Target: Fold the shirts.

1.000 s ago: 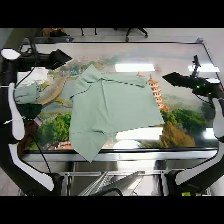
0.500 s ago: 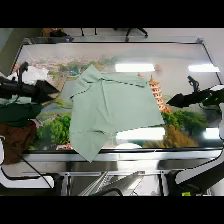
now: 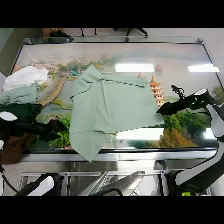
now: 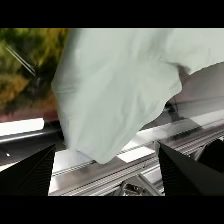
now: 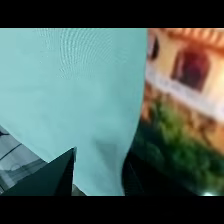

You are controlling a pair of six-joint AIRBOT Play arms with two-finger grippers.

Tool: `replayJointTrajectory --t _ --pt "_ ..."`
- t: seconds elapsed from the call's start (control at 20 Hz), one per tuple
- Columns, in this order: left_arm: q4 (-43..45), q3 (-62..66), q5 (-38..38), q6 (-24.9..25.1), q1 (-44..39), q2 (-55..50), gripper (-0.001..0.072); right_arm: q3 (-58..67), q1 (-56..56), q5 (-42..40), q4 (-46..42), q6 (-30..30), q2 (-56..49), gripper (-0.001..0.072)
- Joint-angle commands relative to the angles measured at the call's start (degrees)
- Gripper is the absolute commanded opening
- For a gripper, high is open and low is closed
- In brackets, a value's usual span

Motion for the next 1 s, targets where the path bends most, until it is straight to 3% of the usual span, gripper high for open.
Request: replayJointTrajectory --t 0.0,0.35,0.4,0.5,0.55,0.8,0.85,0.9,0.95 --pt "0.6 -11.7 5.7 -1.5 -1.5 6.5 0.071 -0.3 3.0 -1.4 -1.2 -0.8 -0.5 0.0365" --pt "-9.1 -18.9 34.4 -1.8 -10.8 10.1 0.0709 -0.3 3.7 -1.3 0.0 -0.8 -0.5 0.0365" --pt "-9.5 -18.0 36.6 -1.8 -11.7 10.1 0.0635 -0.3 3.7 -1.1 0.1 -0.8 -0.5 0.0364" --pt "-9.4 -15.5 38.9 -1.7 -13.7 10.1 0.0213 -0.3 3.7 -1.0 0.3 -0.8 -0.5 0.0364" --pt "-9.3 -14.4 39.6 -1.5 -14.7 10.1 0.0142 -0.3 3.7 -1.0 0.3 -0.7 -0.5 0.0364" --pt "-9.3 -8.7 36.7 1.9 -19.0 3.7 0.0091 -0.3 3.7 0.9 1.9 -0.7 -0.5 0.0356" --pt "-9.3 -7.4 35.2 2.6 -19.6 1.6 0.0017 -0.3 3.7 1.7 2.0 -0.8 -0.5 0.0254" --pt "-9.2 -5.9 33.4 3.5 -20.1 -0.6 0.0017 -0.3 3.7 2.4 2.0 -0.7 -0.5 0.0155" --pt "-8.9 -4.5 32.2 3.9 -20.3 -2.1 0.0017 -0.3 3.6 2.8 2.3 -0.7 -0.4 0.0103"
